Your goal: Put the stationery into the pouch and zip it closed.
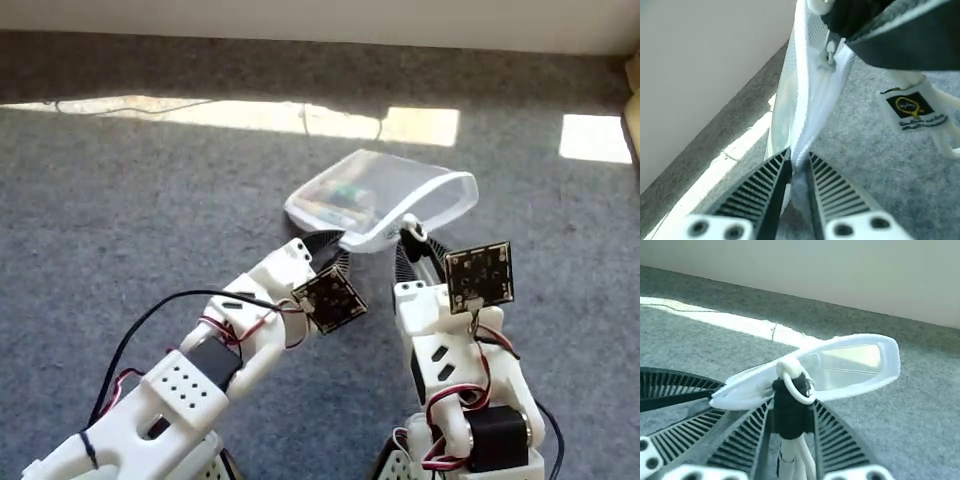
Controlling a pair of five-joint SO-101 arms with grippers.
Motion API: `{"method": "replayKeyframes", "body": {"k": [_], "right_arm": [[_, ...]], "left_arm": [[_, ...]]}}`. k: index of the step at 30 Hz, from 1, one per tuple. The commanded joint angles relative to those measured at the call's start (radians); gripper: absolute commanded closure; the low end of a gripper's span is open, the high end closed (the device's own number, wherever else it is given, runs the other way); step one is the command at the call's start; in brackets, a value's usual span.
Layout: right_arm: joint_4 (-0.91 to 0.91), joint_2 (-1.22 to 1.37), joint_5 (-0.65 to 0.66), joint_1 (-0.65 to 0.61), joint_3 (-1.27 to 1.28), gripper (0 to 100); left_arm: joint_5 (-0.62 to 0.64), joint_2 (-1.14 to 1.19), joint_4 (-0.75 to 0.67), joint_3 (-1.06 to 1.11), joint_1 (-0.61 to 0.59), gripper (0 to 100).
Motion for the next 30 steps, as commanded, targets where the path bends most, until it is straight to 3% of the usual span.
{"method": "replayKeyframes", "body": {"k": [1, 8, 12, 16, 30], "right_arm": [[-0.038, -0.010, -0.014, 0.036, -0.059, 99.4], [0.002, -0.015, -0.008, -0.065, -0.059, 99.4], [0.015, -0.015, -0.006, -0.111, -0.059, 99.4], [0.024, -0.015, -0.006, -0.111, -0.059, 99.4], [0.025, -0.010, -0.005, -0.113, -0.059, 99.4]], "left_arm": [[0.015, -0.156, 0.084, 0.015, -0.022, 99], [0.015, -0.326, 0.218, 0.015, 0.022, 98], [0.035, -0.332, 0.227, 0.030, 0.038, 87], [0.190, -0.335, 0.227, 0.036, 0.028, 75], [0.178, -0.335, 0.227, -0.058, 0.062, 78]]}}
